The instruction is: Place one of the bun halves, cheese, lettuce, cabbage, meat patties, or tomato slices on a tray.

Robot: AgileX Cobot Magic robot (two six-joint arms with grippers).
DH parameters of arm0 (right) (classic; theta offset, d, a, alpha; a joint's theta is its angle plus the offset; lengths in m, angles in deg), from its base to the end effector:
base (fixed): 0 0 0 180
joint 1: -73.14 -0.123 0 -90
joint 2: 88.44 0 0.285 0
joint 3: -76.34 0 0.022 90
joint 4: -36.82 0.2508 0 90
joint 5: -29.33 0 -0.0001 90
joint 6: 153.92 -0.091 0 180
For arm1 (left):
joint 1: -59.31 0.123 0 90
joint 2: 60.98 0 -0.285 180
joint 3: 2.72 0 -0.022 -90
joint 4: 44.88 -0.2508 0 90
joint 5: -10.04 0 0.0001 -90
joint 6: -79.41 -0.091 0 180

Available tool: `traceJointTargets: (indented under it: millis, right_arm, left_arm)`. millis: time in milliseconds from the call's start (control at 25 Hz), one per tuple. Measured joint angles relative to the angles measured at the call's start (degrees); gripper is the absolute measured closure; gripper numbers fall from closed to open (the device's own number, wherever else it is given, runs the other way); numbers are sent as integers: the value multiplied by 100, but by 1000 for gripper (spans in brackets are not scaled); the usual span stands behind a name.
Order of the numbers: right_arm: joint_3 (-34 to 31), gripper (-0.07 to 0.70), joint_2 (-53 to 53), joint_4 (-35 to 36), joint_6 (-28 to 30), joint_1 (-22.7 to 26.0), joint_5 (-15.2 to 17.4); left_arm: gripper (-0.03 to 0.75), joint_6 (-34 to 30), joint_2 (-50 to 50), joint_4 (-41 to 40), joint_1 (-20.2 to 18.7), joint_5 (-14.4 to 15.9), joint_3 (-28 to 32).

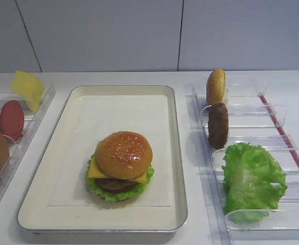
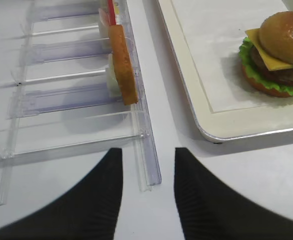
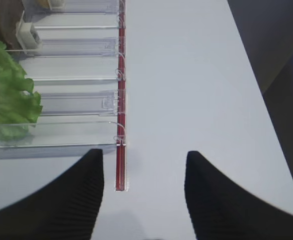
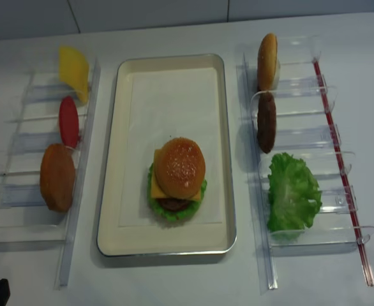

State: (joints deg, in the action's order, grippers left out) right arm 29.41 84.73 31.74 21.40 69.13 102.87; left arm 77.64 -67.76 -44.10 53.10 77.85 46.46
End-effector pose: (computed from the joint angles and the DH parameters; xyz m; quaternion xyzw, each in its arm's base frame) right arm -0.0210 -0.0092 0.2680 0.0128 0.8952 -0.0099 0.4455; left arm -0.0120 0.0001 0.2646 0.0621 0.8798 -0.0250 0.4706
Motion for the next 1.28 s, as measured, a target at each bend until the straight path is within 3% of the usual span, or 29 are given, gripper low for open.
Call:
traceJointTargets:
  millis: [240, 520, 880, 1280]
  right_arm:
    - [-36, 223, 0, 384, 255, 514, -41]
    - [-296, 223, 0, 395, 305, 542, -766]
    - [-321, 230, 0, 421, 469, 542, -828]
    - [-321, 302, 0, 421, 469, 542, -828]
  left_arm:
    - [464, 0, 0, 0, 0, 0, 0]
    - [464, 0, 0, 0, 0, 0, 0]
    - [464, 0, 0, 0, 0, 0, 0]
    - [464, 0, 0, 0, 0, 0, 0]
